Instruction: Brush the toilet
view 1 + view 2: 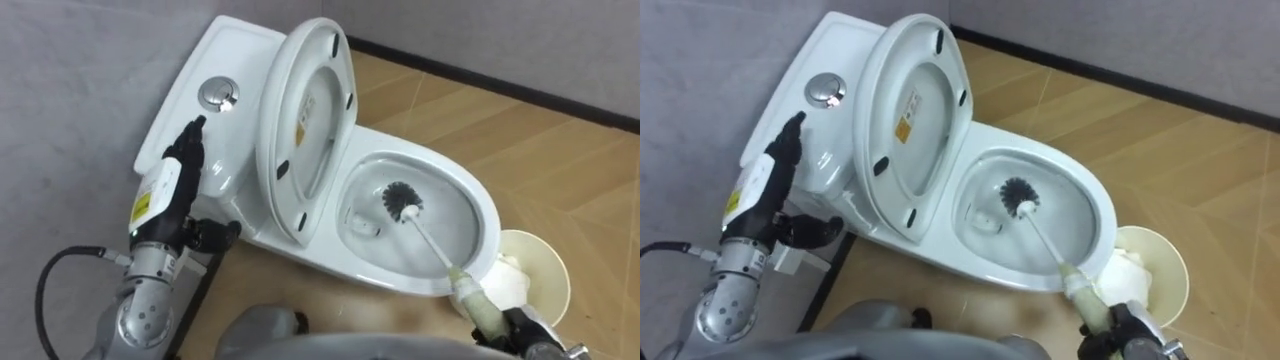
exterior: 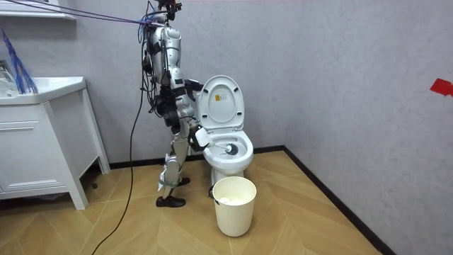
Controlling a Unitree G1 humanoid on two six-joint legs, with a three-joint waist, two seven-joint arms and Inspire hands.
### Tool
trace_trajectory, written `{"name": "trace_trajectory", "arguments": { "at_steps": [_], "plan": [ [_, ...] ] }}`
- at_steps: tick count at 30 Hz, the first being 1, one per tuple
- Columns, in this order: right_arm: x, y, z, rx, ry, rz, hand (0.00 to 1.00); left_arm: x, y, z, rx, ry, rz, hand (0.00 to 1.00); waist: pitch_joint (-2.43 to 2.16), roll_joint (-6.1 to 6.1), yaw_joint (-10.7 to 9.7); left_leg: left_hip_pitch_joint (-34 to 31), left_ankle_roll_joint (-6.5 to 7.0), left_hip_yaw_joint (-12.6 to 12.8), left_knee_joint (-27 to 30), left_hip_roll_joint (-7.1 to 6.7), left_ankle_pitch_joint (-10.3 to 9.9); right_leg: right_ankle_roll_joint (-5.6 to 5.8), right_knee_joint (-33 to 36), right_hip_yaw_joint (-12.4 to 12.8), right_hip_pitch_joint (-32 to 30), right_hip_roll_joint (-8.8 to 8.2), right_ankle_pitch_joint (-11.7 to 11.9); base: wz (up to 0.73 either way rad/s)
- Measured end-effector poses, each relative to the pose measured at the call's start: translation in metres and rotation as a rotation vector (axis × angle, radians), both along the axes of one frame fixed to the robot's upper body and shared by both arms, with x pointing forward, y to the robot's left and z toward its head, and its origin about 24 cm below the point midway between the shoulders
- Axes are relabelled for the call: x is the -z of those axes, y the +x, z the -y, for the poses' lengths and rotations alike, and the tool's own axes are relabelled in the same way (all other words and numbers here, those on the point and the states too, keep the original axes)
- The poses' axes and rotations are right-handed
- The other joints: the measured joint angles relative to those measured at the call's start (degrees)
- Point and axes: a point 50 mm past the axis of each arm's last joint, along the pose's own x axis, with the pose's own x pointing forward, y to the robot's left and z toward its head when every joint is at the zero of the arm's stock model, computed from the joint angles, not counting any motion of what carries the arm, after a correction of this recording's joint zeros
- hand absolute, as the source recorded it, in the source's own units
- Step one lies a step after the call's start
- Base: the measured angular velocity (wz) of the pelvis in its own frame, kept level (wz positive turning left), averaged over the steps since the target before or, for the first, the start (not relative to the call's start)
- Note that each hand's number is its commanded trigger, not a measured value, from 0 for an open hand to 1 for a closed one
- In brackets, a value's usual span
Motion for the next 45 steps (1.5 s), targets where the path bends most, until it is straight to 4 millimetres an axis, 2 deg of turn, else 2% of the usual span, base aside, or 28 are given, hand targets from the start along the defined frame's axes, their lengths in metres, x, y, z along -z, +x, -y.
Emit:
{"name": "trace_trajectory", "arguments": {
  "at_steps": [3,5,6,10,11,14,15,16,17,19,20,23,25,29,31,35,37,40,42,45],
  "plan": [
    [0.000,-0.002,0.002,0.031,-0.005,-0.010,1.00,-0.002,0.004,0.000,0.015,0.032,0.016,0.00,0.04,0.02,-1.42,-1.07,0.01,0.97,0.66,0.29,-0.01,-0.07,0.40,0.67,-1.16,0.10,0.04,-0.14],
    [0.000,-0.003,0.003,0.034,-0.008,-0.019,1.00,-0.004,0.010,-0.001,0.012,0.040,0.036,0.00,0.11,-0.01,-1.58,-1.92,0.01,1.15,0.85,0.52,0.00,-0.13,0.87,0.77,-2.27,0.18,0.07,-0.07],
    [0.001,-0.004,0.003,0.032,-0.012,-0.028,1.00,-0.003,0.013,-0.002,0.005,0.045,0.043,0.00,0.43,0.01,-1.46,-2.29,0.01,1.11,0.91,0.61,0.00,-0.13,1.53,0.81,-2.97,0.06,0.07,-0.10],
    [-0.005,-0.003,0.018,-0.037,-0.077,-0.058,1.00,0.004,0.021,-0.006,0.009,0.070,0.031,0.00,0.44,0.53,-1.48,-6.15,0.34,1.26,2.00,0.66,0.19,-0.17,3.68,1.16,-7.02,-0.41,0.08,-0.05],
    [-0.006,-0.001,0.020,-0.046,-0.087,-0.056,1.00,0.003,0.023,-0.006,0.015,0.074,0.038,0.00,0.32,0.73,-1.45,-6.67,0.47,1.32,2.29,0.65,0.28,-0.17,3.95,1.22,-7.65,-0.37,0.09,0.00],
    [-0.015,0.017,0.032,-0.153,-0.169,-0.036,1.00,0.001,0.030,-0.007,0.039,0.097,0.063,0.00,0.48,1.09,-0.92,-9.52,0.73,1.50,4.06,0.77,0.42,-0.31,5.71,1.26,-10.43,-0.62,0.16,-0.02],
    [-0.020,0.030,0.036,-0.214,-0.209,-0.016,1.00,-0.001,0.034,-0.006,0.056,0.103,0.077,0.00,0.53,1.52,-0.43,-10.92,0.76,1.52,4.93,0.97,0.42,-0.32,6.71,1.25,-11.96,-0.68,0.17,-0.11],
    [-0.025,0.044,0.040,-0.287,-0.256,0.000,1.00,-0.002,0.041,-0.006,0.077,0.114,0.096,0.00,1.03,1.49,0.34,-12.23,0.94,1.71,5.47,1.18,0.52,-0.45,7.85,1.43,-13.54,-0.78,0.24,-0.10],
    [-0.029,0.051,0.042,-0.329,-0.279,0.004,1.00,-0.002,0.043,-0.005,0.088,0.120,0.103,0.00,1.11,1.45,0.53,-13.12,0.98,1.71,5.79,1.25,0.55,-0.50,8.54,1.32,-14.40,-0.87,0.23,-0.06],
    [-0.046,0.083,0.052,-0.508,-0.390,0.034,1.00,-0.011,0.056,-0.005,0.123,0.144,0.155,0.00,1.12,2.25,1.75,-16.79,1.10,1.69,7.98,1.37,0.60,-1.21,12.01,0.28,-18.32,-2.11,-0.22,-0.02],
    [-0.057,0.101,0.057,-0.576,-0.452,0.055,1.00,-0.015,0.063,-0.005,0.142,0.159,0.175,0.00,1.33,2.14,2.38,-18.69,1.28,1.74,8.86,1.33,0.79,-1.60,13.61,0.26,-20.54,-2.56,-0.45,-0.08],
    [-0.079,0.129,0.065,-0.704,-0.581,0.105,1.00,-0.022,0.074,-0.002,0.167,0.171,0.221,0.00,1.56,1.95,4.17,-22.05,1.45,2.39,10.48,1.53,1.32,-2.17,16.03,-0.44,-24.46,-3.71,-0.80,-0.11],
    [-0.097,0.153,0.066,-0.806,-0.681,0.151,1.00,-0.026,0.083,0.003,0.190,0.171,0.257,0.00,1.81,1.88,6.10,-25.16,1.51,2.38,12.45,1.51,1.36,-2.73,18.81,-0.68,-27.68,-4.55,-1.49,0.00],
    [-0.123,0.187,0.059,-0.963,-0.815,0.237,1.00,-0.038,0.099,0.010,0.229,0.177,0.339,0.00,2.03,1.85,8.13,-30.16,1.43,1.98,14.57,1.54,1.86,-3.41,21.74,-0.96,-32.68,-5.14,-1.92,0.07],
    [-0.137,0.206,0.049,-1.063,-0.907,0.305,1.00,-0.045,0.104,0.013,0.242,0.162,0.376,0.00,2.31,1.71,9.12,-32.12,1.60,2.48,14.80,1.43,2.33,-3.76,23.31,-0.78,-35.19,-5.85,-2.14,0.05],
    [-0.160,0.221,0.049,-1.148,-1.043,0.340,1.00,-0.052,0.107,0.014,0.268,0.162,0.425,0.00,2.43,1.59,11.07,-34.87,1.38,2.52,15.50,1.45,2.53,-4.21,24.52,-0.74,-38.03,-6.10,-2.50,0.01],
    [-0.172,0.226,0.051,-1.180,-1.091,0.360,1.00,-0.059,0.108,0.011,0.282,0.165,0.459,0.00,2.65,1.27,11.53,-36.49,1.19,2.08,15.93,1.45,2.64,-4.48,25.10,-1.14,-39.31,-6.08,-2.82,0.12],
    [-0.181,0.235,0.047,-1.188,-1.117,0.397,1.00,-0.062,0.108,0.010,0.272,0.151,0.475,0.00,2.72,1.14,11.96,-37.24,0.92,1.97,15.83,1.54,2.78,-4.70,25.06,-1.18,-40.05,-5.94,-2.99,0.02],
    [-0.183,0.237,0.048,-1.137,-1.095,0.419,1.00,-0.063,0.109,0.010,0.271,0.148,0.479,0.00,2.74,1.10,12.22,-37.44,0.82,1.79,15.81,1.56,2.76,-4.89,24.97,-1.51,-40.08,-5.94,-3.13,0.05],
    [-0.190,0.241,0.053,-0.941,-0.998,0.509,1.00,-0.072,0.109,0.008,0.258,0.127,0.510,0.00,3.26,0.20,12.23,-38.34,0.49,1.77,15.48,1.41,3.03,-5.09,25.29,-1.46,-41.25,-6.10,-3.43,0.04]
  ]
}}
